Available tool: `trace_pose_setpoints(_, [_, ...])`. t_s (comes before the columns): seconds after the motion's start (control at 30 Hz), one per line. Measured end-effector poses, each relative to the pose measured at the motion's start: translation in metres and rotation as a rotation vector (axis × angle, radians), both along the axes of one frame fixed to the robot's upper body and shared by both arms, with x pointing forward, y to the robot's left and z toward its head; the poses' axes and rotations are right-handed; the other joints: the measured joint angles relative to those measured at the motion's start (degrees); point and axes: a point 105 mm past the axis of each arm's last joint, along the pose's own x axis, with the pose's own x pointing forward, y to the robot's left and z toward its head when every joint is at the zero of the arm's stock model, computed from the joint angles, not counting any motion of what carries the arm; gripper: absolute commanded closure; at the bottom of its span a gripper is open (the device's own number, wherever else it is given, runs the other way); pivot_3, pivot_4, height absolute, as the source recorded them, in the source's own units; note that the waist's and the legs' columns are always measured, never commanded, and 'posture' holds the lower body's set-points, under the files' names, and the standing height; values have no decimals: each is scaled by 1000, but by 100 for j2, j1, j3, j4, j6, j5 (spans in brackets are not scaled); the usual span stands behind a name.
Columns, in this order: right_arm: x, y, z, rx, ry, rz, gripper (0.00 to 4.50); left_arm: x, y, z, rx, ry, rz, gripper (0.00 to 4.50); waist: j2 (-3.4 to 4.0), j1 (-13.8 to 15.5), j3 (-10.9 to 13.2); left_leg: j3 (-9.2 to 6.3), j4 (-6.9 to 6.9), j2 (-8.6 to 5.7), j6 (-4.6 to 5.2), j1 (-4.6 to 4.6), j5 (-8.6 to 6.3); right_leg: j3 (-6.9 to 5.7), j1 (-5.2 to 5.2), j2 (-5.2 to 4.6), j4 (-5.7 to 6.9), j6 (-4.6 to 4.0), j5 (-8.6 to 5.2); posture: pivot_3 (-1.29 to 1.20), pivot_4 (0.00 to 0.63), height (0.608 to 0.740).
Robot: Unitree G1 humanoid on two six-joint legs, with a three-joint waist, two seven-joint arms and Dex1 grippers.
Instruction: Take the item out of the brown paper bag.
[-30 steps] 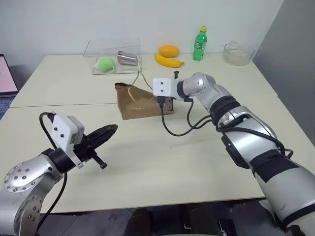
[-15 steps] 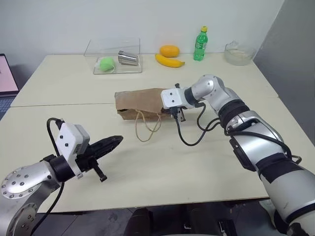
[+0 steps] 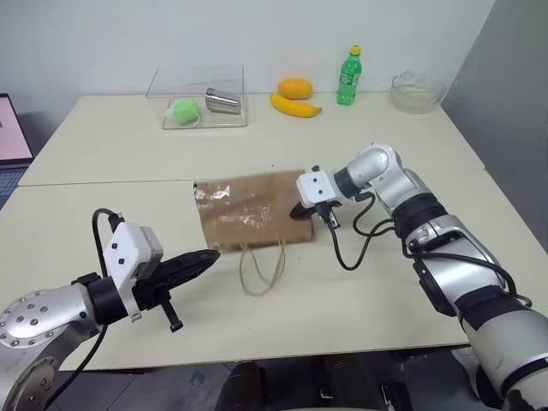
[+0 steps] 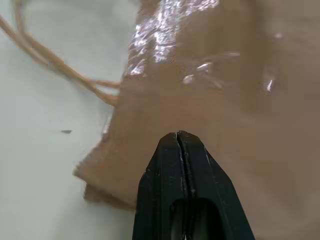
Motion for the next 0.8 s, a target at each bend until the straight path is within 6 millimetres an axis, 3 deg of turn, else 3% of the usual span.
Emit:
trace_pose_setpoints(0.23, [-24, 6, 19, 157, 45, 45, 4477, -3, 2, -4, 62, 18, -27, 4500, 1, 8, 1, -3, -2, 1, 0, 0, 0, -4, 1, 0, -2, 1, -1, 0, 150, 740])
trace_pose_setpoints(0.33, [-45, -2, 23, 273, 109, 38, 4500, 4, 9, -1, 140, -44, -18, 3927, 1, 51, 0, -9, -4, -1, 0, -3, 0, -12, 3, -1, -9, 1, -1, 0, 150, 740])
trace_pose_setpoints(0.43, [-65, -11, 13, 338, 199, -4, 3918, 9, 14, 2, 215, -107, -40, 3091, 1, 93, 0, -7, -4, -1, 0, -5, 0, -12, 5, -1, -21, 2, -2, 0, 150, 740])
trace_pose_setpoints(0.63, [-94, -28, 6, 405, 319, -122, 1903, 16, 12, -19, 361, -154, -214, 1302, 14, 151, 8, 1, -7, 3, 1, -9, -1, -8, 6, 7, -45, 22, -10, 0, 150, 740])
trace_pose_setpoints(0.8, [-121, -40, -13, 406, 399, -213, 1903, 29, 5, -29, 394, -194, -304, 1302, 12, 180, 7, -3, -10, 15, 1, -17, -2, -16, 8, 22, -59, 25, -10, 0, 150, 740])
